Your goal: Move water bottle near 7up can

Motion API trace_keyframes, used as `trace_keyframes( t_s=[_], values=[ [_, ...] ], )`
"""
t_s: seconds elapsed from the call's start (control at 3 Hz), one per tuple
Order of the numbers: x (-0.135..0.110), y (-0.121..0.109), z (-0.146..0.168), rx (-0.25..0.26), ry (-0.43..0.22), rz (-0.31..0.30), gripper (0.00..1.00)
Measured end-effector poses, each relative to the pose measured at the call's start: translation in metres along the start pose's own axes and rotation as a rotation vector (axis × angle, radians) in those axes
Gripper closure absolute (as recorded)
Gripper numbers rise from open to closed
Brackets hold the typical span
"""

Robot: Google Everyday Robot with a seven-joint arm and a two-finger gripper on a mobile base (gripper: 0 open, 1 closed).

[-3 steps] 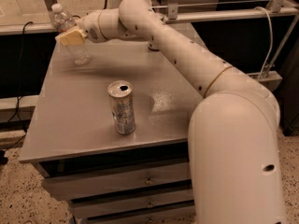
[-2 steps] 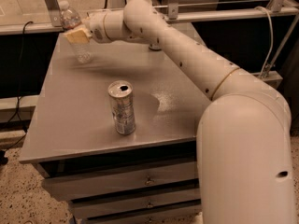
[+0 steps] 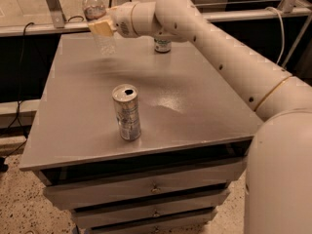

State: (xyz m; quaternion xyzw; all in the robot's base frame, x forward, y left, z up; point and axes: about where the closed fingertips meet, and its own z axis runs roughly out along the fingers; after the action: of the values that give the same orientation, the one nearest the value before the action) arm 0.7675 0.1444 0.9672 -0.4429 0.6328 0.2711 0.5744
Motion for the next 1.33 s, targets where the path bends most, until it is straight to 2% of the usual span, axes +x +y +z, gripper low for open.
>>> trace_keyframes(
  t_s=[0.33,0.67,1.0,1.33],
  values=[
    [0.007,-0.007,-0.048,0.012,0.041,0.002,1.0],
    [0.027,-0.018,-0.094,0.038,0.075,0.049,1.0],
    [0.048,-0.036,-0.139,0.093,0.084,0.104,1.0],
    [0.067,-0.067,-0.184,0.163,0.045,0.159,1.0]
  ],
)
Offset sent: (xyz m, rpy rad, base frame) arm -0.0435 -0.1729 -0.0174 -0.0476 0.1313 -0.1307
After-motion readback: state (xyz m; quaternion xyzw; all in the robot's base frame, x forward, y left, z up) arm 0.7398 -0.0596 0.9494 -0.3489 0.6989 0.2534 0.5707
